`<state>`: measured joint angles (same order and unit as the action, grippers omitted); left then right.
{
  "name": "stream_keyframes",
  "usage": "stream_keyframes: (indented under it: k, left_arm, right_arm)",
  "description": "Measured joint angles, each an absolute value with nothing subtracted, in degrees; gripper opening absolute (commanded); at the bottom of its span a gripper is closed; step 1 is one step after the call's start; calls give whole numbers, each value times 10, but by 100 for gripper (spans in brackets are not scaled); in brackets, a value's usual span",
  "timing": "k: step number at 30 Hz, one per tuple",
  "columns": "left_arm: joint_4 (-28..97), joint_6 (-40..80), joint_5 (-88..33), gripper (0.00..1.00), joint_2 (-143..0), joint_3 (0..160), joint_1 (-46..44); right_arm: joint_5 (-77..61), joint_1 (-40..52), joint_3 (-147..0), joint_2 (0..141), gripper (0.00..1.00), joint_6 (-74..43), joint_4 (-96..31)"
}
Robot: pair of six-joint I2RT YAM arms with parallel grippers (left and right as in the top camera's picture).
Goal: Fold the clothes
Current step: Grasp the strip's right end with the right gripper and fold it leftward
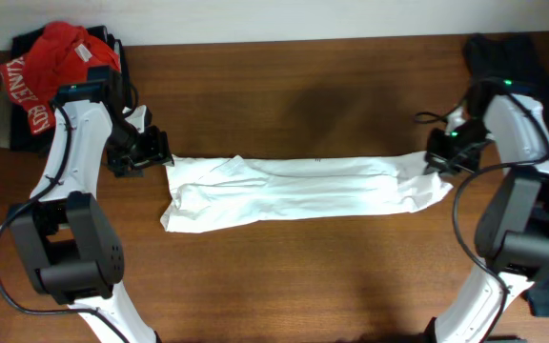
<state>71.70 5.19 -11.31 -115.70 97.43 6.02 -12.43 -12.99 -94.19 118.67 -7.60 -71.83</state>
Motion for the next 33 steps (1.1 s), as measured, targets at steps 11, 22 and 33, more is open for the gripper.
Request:
stream_keyframes:
  k: [11,22,33]
  left_arm:
    - [717,52,-113,68,-1157,974,60]
    - [713,52,-113,68,-1157,974,60]
    - [713,52,-113,68,-1157,974,60]
  right_arm:
    - [-152,27,-943,1187,4,-75,-711]
    - [-192,137,-943,1187,4,-86,-695]
    - [-198,211,-943,1187,5,-186,-597]
